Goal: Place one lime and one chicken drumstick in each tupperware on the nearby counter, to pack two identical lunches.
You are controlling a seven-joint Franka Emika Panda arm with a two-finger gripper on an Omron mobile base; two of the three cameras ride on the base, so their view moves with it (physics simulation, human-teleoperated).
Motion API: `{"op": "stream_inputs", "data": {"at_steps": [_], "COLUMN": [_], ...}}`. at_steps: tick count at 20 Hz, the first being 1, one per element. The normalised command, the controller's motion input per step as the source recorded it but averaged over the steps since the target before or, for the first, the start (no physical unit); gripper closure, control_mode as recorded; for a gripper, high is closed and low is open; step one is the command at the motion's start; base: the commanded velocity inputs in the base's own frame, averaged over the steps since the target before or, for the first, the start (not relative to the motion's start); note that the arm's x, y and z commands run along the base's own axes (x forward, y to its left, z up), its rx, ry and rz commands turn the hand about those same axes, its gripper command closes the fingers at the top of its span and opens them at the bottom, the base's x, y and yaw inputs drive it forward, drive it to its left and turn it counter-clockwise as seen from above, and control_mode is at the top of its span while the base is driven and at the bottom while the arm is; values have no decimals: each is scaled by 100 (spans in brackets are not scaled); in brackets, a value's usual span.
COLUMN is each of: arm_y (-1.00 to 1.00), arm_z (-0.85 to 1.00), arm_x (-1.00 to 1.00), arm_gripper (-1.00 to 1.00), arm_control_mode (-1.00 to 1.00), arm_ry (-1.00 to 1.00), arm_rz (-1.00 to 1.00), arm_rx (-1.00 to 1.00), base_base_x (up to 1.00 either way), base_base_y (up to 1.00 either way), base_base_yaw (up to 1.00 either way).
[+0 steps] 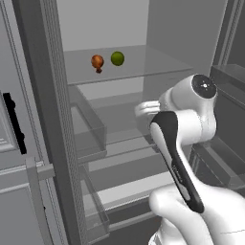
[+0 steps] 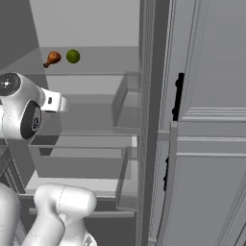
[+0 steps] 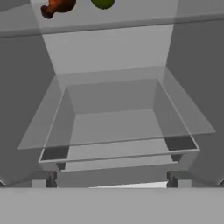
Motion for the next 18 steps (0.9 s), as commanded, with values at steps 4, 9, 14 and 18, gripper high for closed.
{"op": "stream_inputs", "data": {"at_steps": [4,9,14,18], "arm_y": [28,23,4,0], "arm_z": [71,67,60,34], "arm_x": [79,49,31,36], "arm_gripper": [-100,-100,-100,-100], "arm_control_mode": [-100,-100,-100,-100], "arm_ry": [-23,-14,-2,0], "arm_rz": [0,0,-1,0], "arm_rx": [12,4,0,0], "base_base_x": [0,0,0,0], "base_base_y": [0,0,0,0], "base_base_yaw": [0,0,0,0]}}
